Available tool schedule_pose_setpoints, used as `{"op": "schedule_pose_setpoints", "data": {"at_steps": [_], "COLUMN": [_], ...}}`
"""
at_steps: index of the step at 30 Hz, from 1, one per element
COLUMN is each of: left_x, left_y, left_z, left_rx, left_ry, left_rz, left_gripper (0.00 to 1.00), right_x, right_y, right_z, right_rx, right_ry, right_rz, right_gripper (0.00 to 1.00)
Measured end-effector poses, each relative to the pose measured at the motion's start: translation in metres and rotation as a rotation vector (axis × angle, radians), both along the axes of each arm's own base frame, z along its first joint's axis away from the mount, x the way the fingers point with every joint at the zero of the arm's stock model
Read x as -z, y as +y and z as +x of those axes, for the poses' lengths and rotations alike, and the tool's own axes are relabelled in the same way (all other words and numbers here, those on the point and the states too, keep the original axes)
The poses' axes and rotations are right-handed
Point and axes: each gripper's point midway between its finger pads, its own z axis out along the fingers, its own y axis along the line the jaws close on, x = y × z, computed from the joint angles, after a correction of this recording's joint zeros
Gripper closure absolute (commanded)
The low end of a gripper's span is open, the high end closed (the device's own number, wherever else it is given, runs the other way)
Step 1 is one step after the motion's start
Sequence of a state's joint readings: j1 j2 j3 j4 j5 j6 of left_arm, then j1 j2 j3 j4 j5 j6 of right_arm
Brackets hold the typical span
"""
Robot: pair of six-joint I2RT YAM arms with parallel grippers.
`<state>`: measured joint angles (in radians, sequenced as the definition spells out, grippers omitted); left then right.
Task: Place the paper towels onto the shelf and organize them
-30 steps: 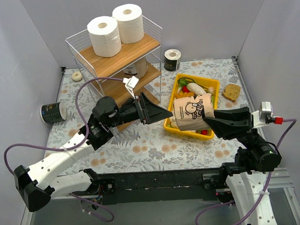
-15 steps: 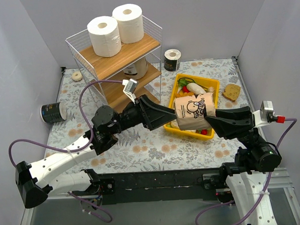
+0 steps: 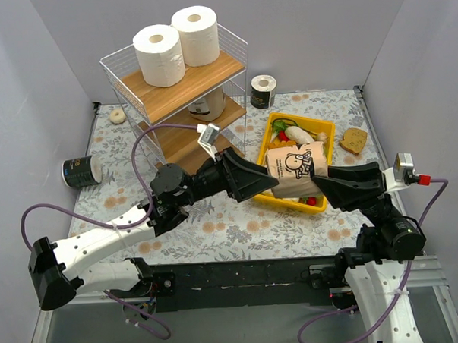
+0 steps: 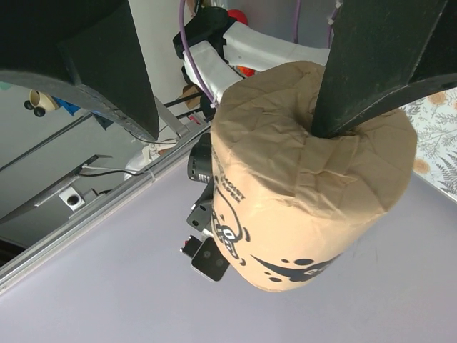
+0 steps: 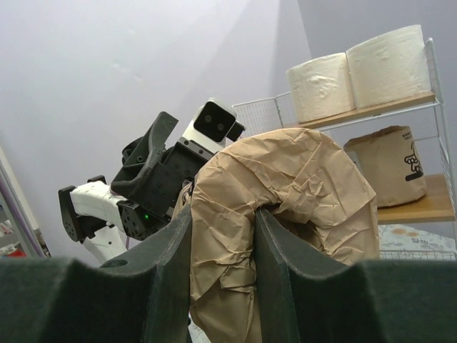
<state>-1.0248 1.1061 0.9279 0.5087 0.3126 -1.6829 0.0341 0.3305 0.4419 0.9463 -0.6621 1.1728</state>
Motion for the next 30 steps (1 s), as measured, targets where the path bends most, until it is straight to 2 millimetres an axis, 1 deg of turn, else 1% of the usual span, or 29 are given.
{"op": "schedule_pose_setpoints", "data": {"at_steps": [1,2,6,7,12,15,16,19,20,22,23,26,28,29,30], "left_x": [0.002,0.003,0.011,0.013,0.022,0.027,0.028,0.034,0.036,0.036,0.037,0.040,0.043,0.045,0.046], "left_y": [-0.002,-0.004,-0.011,-0.012,-0.015,-0.015,-0.016,-0.019,-0.020,-0.020,-0.020,-0.019,-0.016,-0.013,-0.010], "left_z": [0.000,0.000,0.001,0.002,0.005,0.006,0.007,0.010,0.011,0.012,0.012,0.013,0.015,0.016,0.017], "left_rx": [0.002,0.003,-0.001,-0.004,-0.022,-0.030,-0.033,-0.041,-0.042,-0.044,-0.046,-0.058,-0.081,-0.097,-0.114], "left_ry": [0.003,0.007,0.013,0.016,0.029,0.034,0.036,0.041,0.043,0.043,0.041,0.040,0.036,0.036,0.031], "left_rz": [0.003,0.007,0.024,0.030,0.061,0.076,0.081,0.098,0.102,0.103,0.106,0.124,0.144,0.157,0.171], "left_gripper": [0.18,0.24,0.35,0.36,0.46,0.56,0.61,0.67,0.71,0.73,0.73,0.73,0.73,0.73,0.73], "right_x": [0.003,0.006,0.016,0.018,0.023,0.027,0.029,0.034,0.035,0.037,0.039,0.047,0.049,0.049,0.046], "right_y": [0.000,0.000,-0.001,-0.001,-0.002,-0.003,-0.003,-0.004,-0.004,-0.004,-0.004,-0.005,-0.005,-0.007,-0.008], "right_z": [0.002,0.003,0.006,0.005,0.003,0.003,0.003,0.004,0.004,0.004,0.005,0.012,0.017,0.018,0.019], "right_rx": [0.000,-0.001,0.010,0.015,0.038,0.049,0.054,0.067,0.072,0.080,0.085,0.109,0.133,0.154,0.177], "right_ry": [0.008,0.017,0.038,0.037,0.033,0.042,0.043,0.054,0.060,0.066,0.071,0.116,0.161,0.182,0.198], "right_rz": [0.000,-0.001,0.003,0.003,-0.009,-0.015,-0.017,-0.020,-0.022,-0.027,-0.031,-0.061,-0.090,-0.105,-0.118], "right_gripper": [0.72,0.72,0.71,0.70,0.65,0.62,0.61,0.57,0.54,0.49,0.37,0.23,0.19,0.15,0.14]}}
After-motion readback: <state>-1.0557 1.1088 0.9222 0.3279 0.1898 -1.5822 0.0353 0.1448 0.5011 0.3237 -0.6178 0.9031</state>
